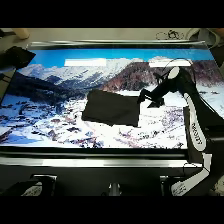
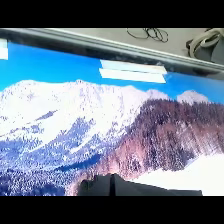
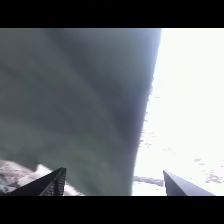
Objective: Fold the shirts.
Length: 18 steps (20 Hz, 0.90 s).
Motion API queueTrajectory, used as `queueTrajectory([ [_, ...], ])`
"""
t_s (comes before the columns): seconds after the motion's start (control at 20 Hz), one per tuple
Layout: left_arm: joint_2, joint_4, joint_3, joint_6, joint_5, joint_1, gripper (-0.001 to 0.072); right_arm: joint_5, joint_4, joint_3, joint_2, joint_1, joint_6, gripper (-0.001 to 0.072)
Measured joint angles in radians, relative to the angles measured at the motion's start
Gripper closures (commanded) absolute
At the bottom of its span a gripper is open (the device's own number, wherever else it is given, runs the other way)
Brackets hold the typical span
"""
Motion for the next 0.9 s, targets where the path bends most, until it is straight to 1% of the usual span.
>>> queueTrajectory([
  [0.1,0.002,0.001,-0.01,0.0,0.0,-0.012,0.0673,-0.023,0.031,-0.033,-0.038,0.01,-0.008,0.0094],
  [0.15,0.002,0.001,-0.013,0.0,-0.002,-0.018,0.0673,-0.036,0.047,-0.043,-0.058,0.019,-0.012,0.0125],
  [0.2,0.001,0.003,-0.015,0.0,-0.002,-0.019,0.0673,-0.055,0.064,-0.05,-0.073,0.027,-0.014,0.0215],
  [0.25,0.002,0.004,-0.016,0.0,-0.002,-0.021,0.0673,-0.077,0.081,-0.056,-0.087,0.034,-0.015,0.0431],
  [0.3,0.002,0.004,-0.018,0.0,-0.002,-0.023,0.0673,-0.089,0.101,-0.059,-0.096,0.039,-0.017,0.0676],
  [0.45,0.002,0.003,-0.019,0.0,-0.002,-0.026,0.0673,-0.106,0.176,-0.034,-0.098,0.026,-0.053,0.0685],
  [0.6,0.002,0.003,-0.02,0.0,0.002,-0.026,0.0673,-0.061,0.212,0.068,-0.036,-0.068,-0.079,0.0686],
  [0.75,0.002,0.004,-0.02,0.0,0.018,-0.026,0.0672,-0.007,0.168,0.174,0.063,-0.232,-0.039,0.0686],
  [0.9,0.002,0.005,-0.02,0.002,0.024,-0.026,0.0672,0.072,0.132,0.221,0.153,-0.414,-0.006,0.0686],
])
